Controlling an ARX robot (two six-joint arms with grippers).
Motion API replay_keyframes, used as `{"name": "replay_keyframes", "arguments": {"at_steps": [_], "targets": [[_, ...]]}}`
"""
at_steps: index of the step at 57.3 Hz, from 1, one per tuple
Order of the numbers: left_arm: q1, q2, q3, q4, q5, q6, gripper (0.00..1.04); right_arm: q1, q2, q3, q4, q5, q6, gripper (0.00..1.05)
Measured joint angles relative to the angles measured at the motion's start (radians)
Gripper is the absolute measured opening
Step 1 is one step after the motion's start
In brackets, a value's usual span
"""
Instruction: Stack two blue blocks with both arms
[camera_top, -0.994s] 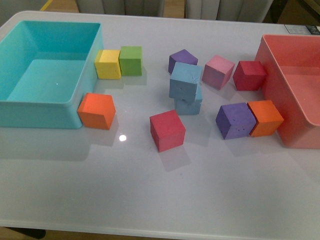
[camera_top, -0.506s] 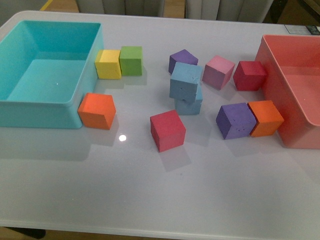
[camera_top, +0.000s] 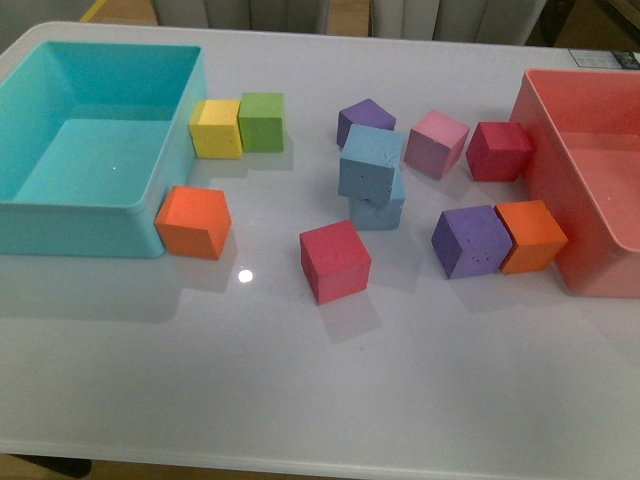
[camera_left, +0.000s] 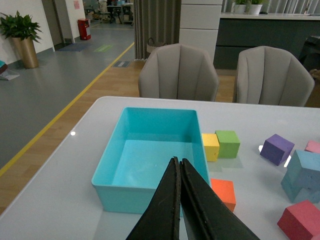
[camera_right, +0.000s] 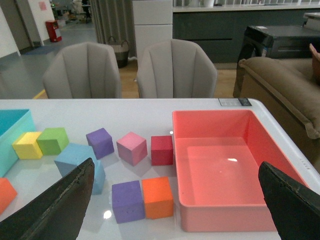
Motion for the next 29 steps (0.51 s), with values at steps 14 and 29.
{"name": "replay_keyframes", "arguments": {"at_steps": [14,29], "targets": [[0.0,-0.003,0.0,-0.002,0.0,0.0,0.02,0.0,0.0,0.0,0.0,0.0,0.0,0.96],[0.0,-0.003,0.0,-0.002,0.0,0.0,0.27,0.0,0.0,0.0,0.0,0.0,0.0,0.96]]}}
